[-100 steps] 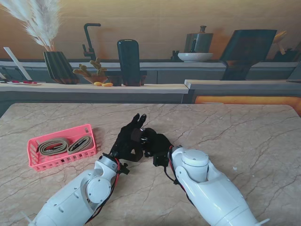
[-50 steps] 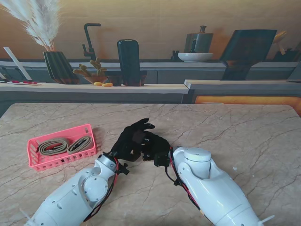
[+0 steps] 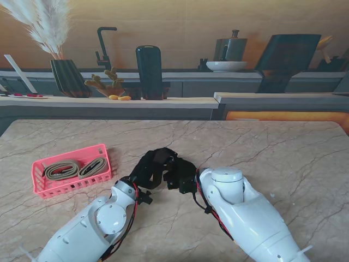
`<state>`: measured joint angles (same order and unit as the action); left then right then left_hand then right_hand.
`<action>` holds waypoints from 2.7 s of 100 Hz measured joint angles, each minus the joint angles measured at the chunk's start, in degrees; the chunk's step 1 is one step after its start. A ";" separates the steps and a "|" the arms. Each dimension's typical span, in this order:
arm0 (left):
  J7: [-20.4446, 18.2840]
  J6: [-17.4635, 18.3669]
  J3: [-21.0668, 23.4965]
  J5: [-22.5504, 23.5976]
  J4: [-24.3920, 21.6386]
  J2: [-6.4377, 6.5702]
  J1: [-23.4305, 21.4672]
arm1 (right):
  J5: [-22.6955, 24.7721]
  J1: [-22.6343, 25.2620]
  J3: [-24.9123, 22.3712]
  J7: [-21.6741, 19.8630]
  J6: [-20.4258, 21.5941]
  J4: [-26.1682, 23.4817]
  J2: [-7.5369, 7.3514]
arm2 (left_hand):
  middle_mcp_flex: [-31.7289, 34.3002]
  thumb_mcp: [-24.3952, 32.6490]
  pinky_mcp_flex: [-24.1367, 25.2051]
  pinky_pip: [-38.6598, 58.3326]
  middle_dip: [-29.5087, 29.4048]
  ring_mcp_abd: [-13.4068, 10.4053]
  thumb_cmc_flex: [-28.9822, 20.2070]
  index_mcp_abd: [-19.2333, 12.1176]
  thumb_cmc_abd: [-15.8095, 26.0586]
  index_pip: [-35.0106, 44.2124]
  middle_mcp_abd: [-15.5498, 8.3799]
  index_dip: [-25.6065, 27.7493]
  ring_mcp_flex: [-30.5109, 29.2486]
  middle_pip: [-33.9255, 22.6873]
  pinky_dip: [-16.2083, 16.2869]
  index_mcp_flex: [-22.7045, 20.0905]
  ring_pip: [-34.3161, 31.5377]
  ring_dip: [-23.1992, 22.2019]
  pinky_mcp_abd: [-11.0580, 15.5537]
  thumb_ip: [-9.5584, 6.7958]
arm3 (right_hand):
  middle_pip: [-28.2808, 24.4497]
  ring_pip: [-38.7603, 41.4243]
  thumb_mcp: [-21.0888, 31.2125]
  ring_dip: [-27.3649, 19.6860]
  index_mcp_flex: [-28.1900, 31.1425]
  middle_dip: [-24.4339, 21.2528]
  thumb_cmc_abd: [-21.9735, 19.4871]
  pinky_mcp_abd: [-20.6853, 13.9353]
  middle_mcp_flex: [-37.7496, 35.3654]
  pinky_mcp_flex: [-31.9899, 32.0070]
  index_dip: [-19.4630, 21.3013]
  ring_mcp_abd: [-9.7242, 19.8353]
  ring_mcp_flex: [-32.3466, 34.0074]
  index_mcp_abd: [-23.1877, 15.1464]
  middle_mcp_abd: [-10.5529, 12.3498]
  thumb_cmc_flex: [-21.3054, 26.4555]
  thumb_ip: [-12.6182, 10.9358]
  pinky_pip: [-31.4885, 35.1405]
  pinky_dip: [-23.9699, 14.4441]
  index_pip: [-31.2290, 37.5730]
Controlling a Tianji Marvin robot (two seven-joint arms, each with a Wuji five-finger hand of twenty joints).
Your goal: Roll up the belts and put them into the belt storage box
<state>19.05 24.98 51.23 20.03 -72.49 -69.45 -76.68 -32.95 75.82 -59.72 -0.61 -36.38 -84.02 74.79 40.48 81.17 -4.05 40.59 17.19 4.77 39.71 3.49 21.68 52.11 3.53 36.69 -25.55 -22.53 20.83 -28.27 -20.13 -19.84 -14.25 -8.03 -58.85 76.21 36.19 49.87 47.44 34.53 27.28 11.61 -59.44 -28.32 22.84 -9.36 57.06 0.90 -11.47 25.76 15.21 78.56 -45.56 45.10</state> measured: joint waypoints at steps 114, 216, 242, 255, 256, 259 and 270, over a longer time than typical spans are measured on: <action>3.09 0.40 -1.92 1.65 3.92 -0.79 2.36 | 18.56 -3.09 8.41 10.35 4.92 1.13 0.62 | -3.40 -2.52 -17.10 11.93 3.13 13.30 -5.14 -4.14 2.36 -9.86 6.05 -5.01 -8.33 -3.84 4.16 6.18 -7.41 -3.27 -0.57 1.32 | -0.81 -0.05 -14.77 -3.25 -6.42 -2.48 -18.81 4.37 1.55 0.16 14.70 -3.18 -0.01 4.99 -3.39 14.02 -6.99 0.95 1.97 16.43; 2.00 -0.70 -0.12 -1.20 -0.10 -2.57 1.14 | 15.18 3.73 -1.90 4.29 -0.86 -6.60 -0.37 | 10.75 -2.45 -29.44 17.89 24.71 3.29 -7.87 6.40 3.27 17.25 3.36 1.92 -29.58 -5.92 0.21 -0.15 -24.35 -9.47 2.07 -0.82 | 6.58 -12.60 -3.67 -5.86 -14.36 -5.34 -6.74 5.03 13.22 7.05 14.41 -4.79 -9.96 5.68 -6.65 4.96 -10.23 -6.11 5.59 -1.16; 4.79 -1.77 0.74 0.93 -0.66 -3.03 0.40 | 20.96 6.36 -5.70 -2.50 4.23 -8.30 -3.30 | 11.29 -2.51 -24.28 19.19 28.14 2.53 -8.55 8.79 3.70 22.24 3.91 9.84 -28.98 -6.34 2.28 -0.42 -27.22 -10.27 2.08 -1.37 | 12.18 -20.90 -4.20 -8.06 -15.04 -6.87 -6.26 5.02 17.78 9.23 12.47 -5.19 -14.13 5.34 -7.01 3.62 -11.00 -10.80 5.64 -11.23; 5.62 -2.10 1.10 2.03 0.08 -2.80 0.41 | 26.81 7.56 -6.65 -6.37 13.40 -8.31 -6.53 | 11.29 -2.58 -22.30 20.00 28.16 3.07 -8.56 8.79 3.70 22.31 3.93 10.11 -27.65 -7.03 3.49 -0.43 -27.42 -10.36 2.01 -1.99 | 15.51 -26.57 2.78 -9.52 -15.46 -7.51 -0.47 4.00 20.09 9.81 13.29 -4.08 -15.97 3.20 -5.74 2.89 -11.00 -14.45 5.65 -12.77; 5.64 -2.12 1.12 2.12 0.11 -2.78 0.41 | 27.49 7.66 -6.69 -6.50 14.03 -8.31 -6.72 | 11.29 -2.58 -22.24 20.00 28.16 3.07 -8.56 8.79 3.71 22.31 3.93 10.43 -27.64 -7.12 3.50 -0.43 -27.43 -10.36 2.01 -1.99 | 15.87 -26.75 2.91 -9.62 -15.49 -7.74 0.25 3.65 20.29 9.82 13.37 -3.86 -16.01 3.09 -5.47 2.84 -11.00 -14.79 5.65 -12.81; 5.69 -2.16 1.16 2.32 0.20 -2.73 0.42 | 29.74 7.92 -6.81 -6.92 15.86 -8.31 -7.24 | 11.29 -2.58 -22.18 20.03 28.16 3.07 -8.56 8.80 3.71 22.31 3.93 10.54 -27.64 -7.28 3.60 -0.43 -27.45 -10.36 2.01 -2.00 | 16.57 -28.36 4.53 -10.19 -16.26 -8.03 1.87 3.45 21.07 9.82 13.64 -3.54 -16.52 2.91 -5.23 2.24 -10.96 -16.13 5.65 -13.33; 5.88 -2.33 1.33 2.68 0.35 -2.61 0.43 | 37.46 8.74 -7.23 -9.09 23.14 -8.23 -8.89 | 11.29 -2.60 -22.12 20.05 28.13 3.09 -8.56 8.80 3.71 22.32 3.93 10.62 -27.64 -7.42 4.06 -0.43 -27.47 -10.36 2.01 -2.00 | 19.14 -33.55 3.87 -11.99 -17.89 -8.35 6.17 2.74 23.65 9.84 13.76 -2.17 -18.66 1.98 -3.88 2.54 -10.85 -21.13 6.32 -14.84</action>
<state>24.93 22.65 52.56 22.71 -72.14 -72.07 -76.26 4.51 84.56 -66.95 -9.70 -13.24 -92.25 65.90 51.77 78.57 -26.17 60.64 45.32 7.86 31.15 12.29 25.39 74.43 7.46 47.32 -53.19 -29.95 24.89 -28.69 -47.60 -30.21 -12.24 -10.02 -39.72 42.66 40.06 37.88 29.56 26.18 33.45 14.34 -35.78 -18.48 36.60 -11.53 38.40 2.88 -15.35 28.30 4.36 57.43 -39.24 30.25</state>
